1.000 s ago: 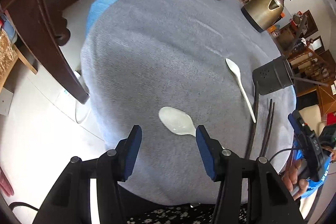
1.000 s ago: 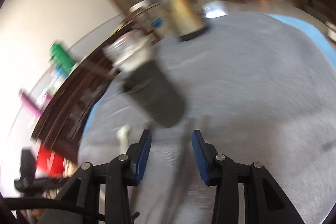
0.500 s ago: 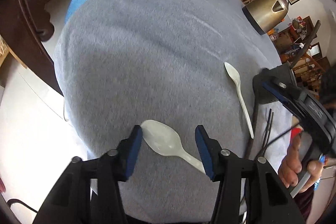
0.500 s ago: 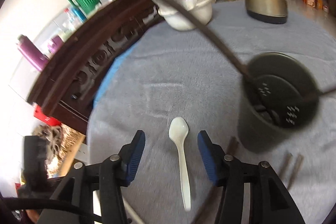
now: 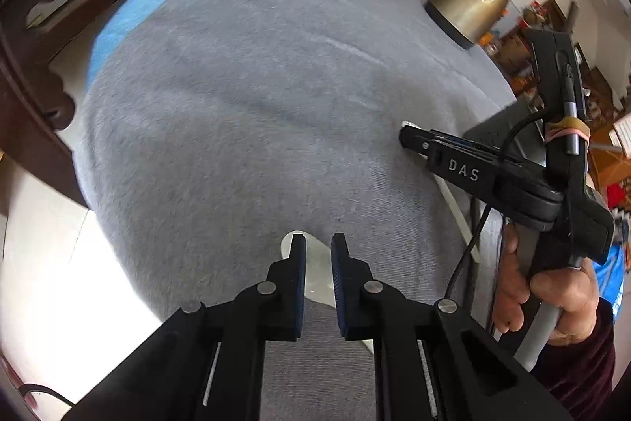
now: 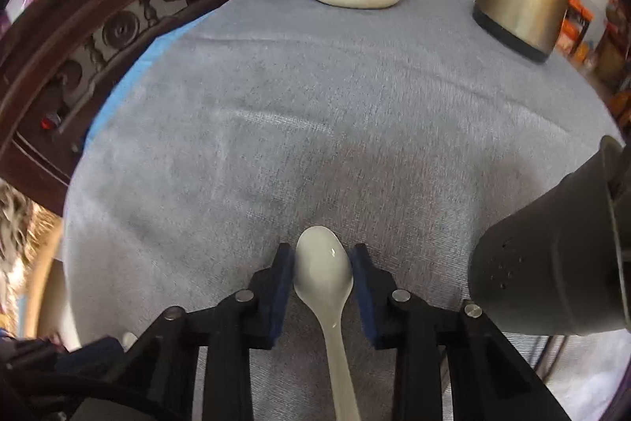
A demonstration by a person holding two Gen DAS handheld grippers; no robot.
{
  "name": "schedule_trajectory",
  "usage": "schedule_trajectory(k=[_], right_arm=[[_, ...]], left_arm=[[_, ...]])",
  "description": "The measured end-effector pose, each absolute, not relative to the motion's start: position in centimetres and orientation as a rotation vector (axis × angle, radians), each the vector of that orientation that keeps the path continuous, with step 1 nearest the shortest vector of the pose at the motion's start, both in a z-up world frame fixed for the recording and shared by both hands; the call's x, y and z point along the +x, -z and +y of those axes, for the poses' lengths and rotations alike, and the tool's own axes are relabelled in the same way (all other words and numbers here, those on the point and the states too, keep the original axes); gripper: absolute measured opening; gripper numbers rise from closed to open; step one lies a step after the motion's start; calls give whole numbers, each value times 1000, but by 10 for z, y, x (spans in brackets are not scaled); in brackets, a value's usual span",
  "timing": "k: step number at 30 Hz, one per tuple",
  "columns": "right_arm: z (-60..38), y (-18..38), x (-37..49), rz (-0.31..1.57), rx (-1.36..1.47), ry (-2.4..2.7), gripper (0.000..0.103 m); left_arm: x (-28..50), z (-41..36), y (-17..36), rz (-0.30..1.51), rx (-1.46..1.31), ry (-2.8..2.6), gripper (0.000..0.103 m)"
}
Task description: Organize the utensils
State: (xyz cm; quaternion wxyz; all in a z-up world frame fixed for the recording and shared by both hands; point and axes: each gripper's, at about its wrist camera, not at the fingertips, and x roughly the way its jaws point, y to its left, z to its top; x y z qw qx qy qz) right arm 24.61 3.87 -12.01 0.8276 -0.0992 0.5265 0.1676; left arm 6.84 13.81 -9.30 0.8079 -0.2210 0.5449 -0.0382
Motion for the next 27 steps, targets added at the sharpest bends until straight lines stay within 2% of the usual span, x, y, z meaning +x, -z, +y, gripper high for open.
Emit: schedule_trajectory(k=[9,14,15,19,26,27], right_arm=[[-19,77,215,989,95,-438,32],[-56,53,190,905,251,-466,32],[-56,49,189,894,269,-465,32],[-79,45,174,872,341,-457,32],[-85,49,158,846,347,-438,32],[-88,50,157,848,353,-438,32]], left_arm=[[68,126,74,1081,-397,138,12],[65,147,70,1099,-452,125,14],[64,155,70,1106,-490,121,16],[52,170,74,1143,-567,60,42],[60,142,101,1314,-532,-11,44],[60,136,99,1289,-508,-29,44]])
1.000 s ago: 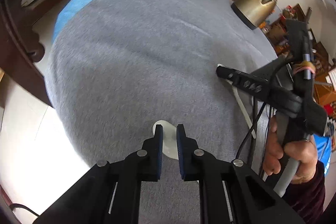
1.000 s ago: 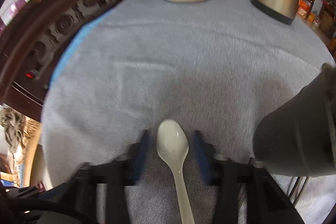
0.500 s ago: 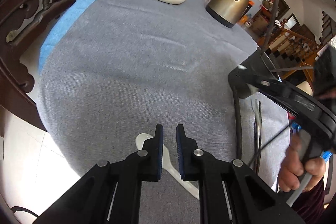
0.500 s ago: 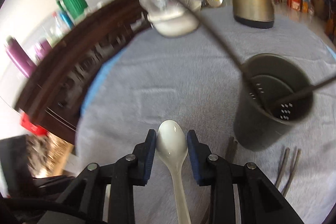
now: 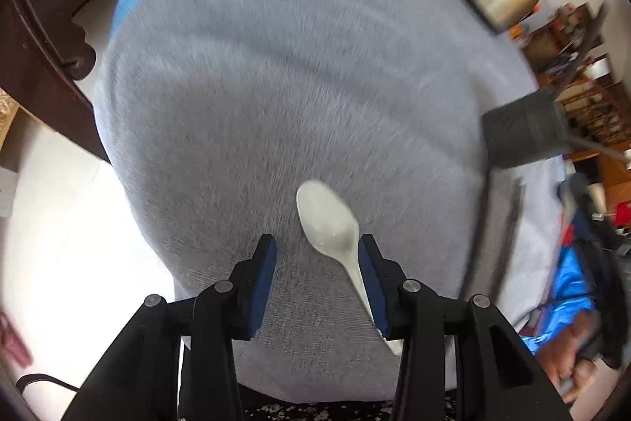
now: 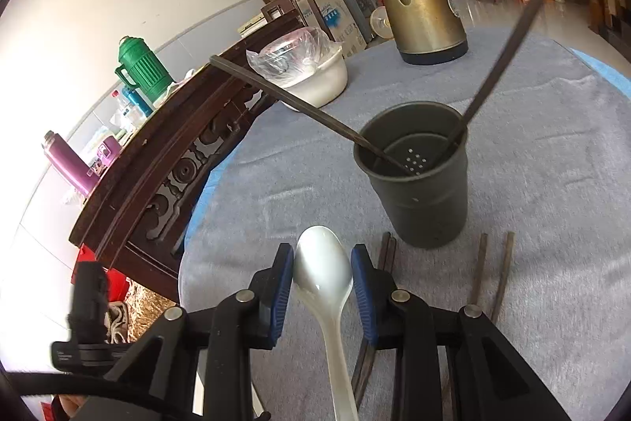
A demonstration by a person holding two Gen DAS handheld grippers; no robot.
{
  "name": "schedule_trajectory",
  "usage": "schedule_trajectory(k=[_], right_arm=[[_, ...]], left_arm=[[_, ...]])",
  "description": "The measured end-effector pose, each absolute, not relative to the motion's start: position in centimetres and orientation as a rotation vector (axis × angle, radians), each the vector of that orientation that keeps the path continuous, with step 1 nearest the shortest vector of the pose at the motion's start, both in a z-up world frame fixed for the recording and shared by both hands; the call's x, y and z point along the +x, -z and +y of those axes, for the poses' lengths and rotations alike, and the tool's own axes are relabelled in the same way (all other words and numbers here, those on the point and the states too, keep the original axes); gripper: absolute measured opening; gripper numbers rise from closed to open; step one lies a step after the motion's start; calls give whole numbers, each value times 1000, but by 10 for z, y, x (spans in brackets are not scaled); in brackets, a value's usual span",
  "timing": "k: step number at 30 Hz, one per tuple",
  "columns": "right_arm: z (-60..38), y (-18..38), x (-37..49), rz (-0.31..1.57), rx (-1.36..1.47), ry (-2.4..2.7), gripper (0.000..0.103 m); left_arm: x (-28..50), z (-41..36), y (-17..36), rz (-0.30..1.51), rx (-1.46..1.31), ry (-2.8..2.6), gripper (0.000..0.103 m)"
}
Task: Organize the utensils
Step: 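Lift the white spoons up off the table with both grippers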
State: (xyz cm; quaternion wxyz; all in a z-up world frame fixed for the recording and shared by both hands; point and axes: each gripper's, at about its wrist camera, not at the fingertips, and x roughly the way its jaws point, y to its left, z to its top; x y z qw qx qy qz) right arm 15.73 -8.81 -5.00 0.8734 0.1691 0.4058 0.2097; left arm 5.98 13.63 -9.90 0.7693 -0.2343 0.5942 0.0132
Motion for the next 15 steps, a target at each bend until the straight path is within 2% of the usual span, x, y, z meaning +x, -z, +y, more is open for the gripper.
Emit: schedule_trajectory(k=[5,6,7,9,13,15], right_arm=[[-101,53,152,848,362,-426,32],[-102,53,151,847,365,-422,32],[-105,54,150,846,370,-420,32],[-108,54,149,841,379,-417,32],[-114,50,147,817,375,-404,32],[-117,48,147,804,388,-409,32]], left_arm=[[75,116,97,1262,-393,-50,43],[77,113,97,1258,-359,-53,35],[78,110,97,1254,-332,-46,32],[78,103,97,1240,-294,-21,31],[79,95,88,1184,-272,38,0],[83,92,80,1163,-273,60,0]])
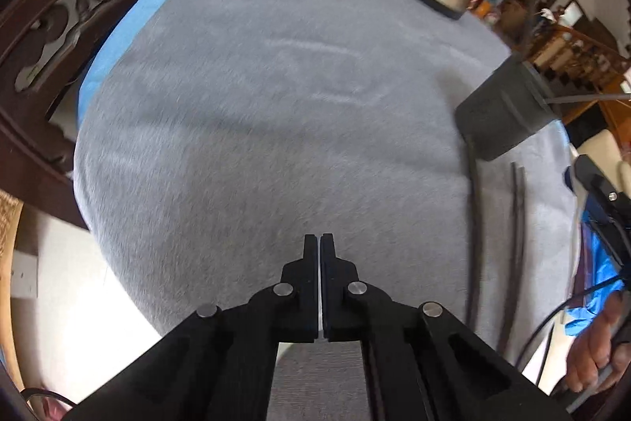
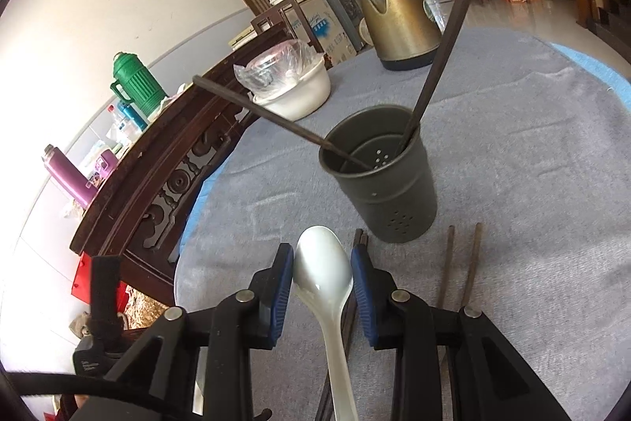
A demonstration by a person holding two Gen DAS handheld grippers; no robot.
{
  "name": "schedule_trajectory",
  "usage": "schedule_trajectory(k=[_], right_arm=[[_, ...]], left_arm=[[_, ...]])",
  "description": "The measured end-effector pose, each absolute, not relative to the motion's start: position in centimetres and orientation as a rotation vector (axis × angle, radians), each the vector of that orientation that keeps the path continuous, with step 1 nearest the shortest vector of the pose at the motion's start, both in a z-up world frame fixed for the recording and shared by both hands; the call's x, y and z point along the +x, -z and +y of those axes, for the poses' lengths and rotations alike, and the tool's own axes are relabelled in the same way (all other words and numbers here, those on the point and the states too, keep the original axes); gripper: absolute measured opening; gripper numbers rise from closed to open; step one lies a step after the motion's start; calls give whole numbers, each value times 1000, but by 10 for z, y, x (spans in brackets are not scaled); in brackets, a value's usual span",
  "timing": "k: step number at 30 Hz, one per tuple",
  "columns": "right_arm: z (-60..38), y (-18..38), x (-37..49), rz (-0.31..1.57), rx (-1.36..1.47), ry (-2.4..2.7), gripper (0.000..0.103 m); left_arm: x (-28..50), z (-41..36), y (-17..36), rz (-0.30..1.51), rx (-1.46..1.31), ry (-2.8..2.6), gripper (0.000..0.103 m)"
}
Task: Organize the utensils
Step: 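Lift the white spoons up off the table with both grippers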
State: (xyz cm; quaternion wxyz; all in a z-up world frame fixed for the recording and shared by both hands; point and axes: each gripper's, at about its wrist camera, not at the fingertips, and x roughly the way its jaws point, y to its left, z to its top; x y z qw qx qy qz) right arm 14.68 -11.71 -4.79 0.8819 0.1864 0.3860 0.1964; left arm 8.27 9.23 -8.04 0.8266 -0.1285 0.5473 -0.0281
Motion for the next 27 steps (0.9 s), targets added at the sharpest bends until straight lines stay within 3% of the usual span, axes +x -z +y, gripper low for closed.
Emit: schedule_trajectory(k=[6,12,14,15,16,24,26,27], right_arm=[[-124,43,145,771,404,-406,32],[-130,55,147,818,396,-375,32],[-132,60,147,836,394,-368,32],[-133,63,147,843,394,-365,32],[-134,65,147,850,395,-364,32],[-128,75,144,883,376,-365,32],[-129,76,143,885,373,-363,32],[-129,77,143,888,374,-361,32]], left_arm=[[85,96,56,1073,-284,114,0],[82,109,61,1119,-250,161,2],[73,109,65,1146,-205,166,20],[70,108,68,1158,-184,160,46],[66,105,72,1162,-165,155,57],[51,75,97,1199,70,177,57],[51,76,101,1189,73,184,53],[50,75,101,1184,87,191,44]])
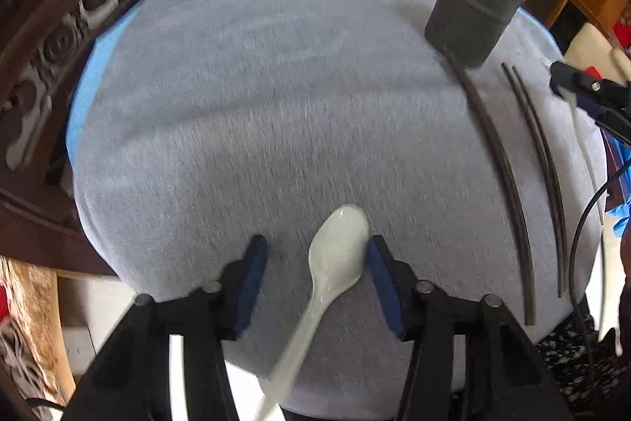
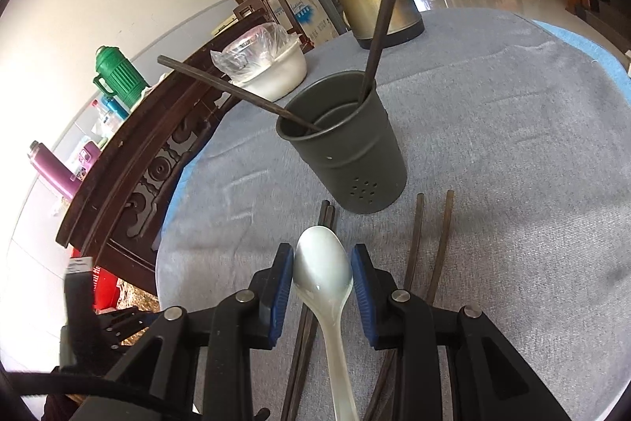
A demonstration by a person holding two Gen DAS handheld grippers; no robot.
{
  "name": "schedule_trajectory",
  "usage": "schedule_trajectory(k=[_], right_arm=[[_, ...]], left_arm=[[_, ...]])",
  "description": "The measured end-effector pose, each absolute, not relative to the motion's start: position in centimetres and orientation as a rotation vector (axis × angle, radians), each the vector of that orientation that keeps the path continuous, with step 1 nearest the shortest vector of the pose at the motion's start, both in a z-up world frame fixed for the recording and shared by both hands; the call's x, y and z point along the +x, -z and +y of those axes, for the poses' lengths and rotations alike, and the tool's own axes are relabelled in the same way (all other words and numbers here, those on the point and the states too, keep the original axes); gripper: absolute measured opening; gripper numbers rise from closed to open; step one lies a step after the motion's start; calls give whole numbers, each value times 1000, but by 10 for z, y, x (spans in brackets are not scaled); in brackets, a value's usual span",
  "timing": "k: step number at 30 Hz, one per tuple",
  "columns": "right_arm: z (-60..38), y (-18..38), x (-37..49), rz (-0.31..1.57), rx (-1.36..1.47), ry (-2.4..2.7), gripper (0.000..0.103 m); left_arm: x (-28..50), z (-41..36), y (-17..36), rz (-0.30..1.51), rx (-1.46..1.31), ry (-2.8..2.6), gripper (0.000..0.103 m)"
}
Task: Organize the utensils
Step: 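Lift the white spoons up off the table with both grippers, then lower the spoons into the grey cup and open both grippers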
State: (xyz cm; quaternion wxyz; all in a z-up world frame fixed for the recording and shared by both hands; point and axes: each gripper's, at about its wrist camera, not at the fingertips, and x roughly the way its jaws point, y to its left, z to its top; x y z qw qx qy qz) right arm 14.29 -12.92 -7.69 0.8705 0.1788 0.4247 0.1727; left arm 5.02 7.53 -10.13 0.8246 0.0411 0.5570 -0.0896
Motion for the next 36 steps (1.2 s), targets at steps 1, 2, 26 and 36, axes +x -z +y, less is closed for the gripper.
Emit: schedule_trajectory(k=[1,2,26,36], right_arm=[[-130,78,143,893,377,-357,32],[-132,80,143,898,383,-356,32],[-160,19,187,645,701,-491,32],[-160,-2,242,469,753,-402,32]], left_arm=[[50,74,101,1180,108,192,38],[51,73,102,1181,111,199,34],[82,55,-23,798,-180,368,30],[149,26,-97,540,-333,365,30]])
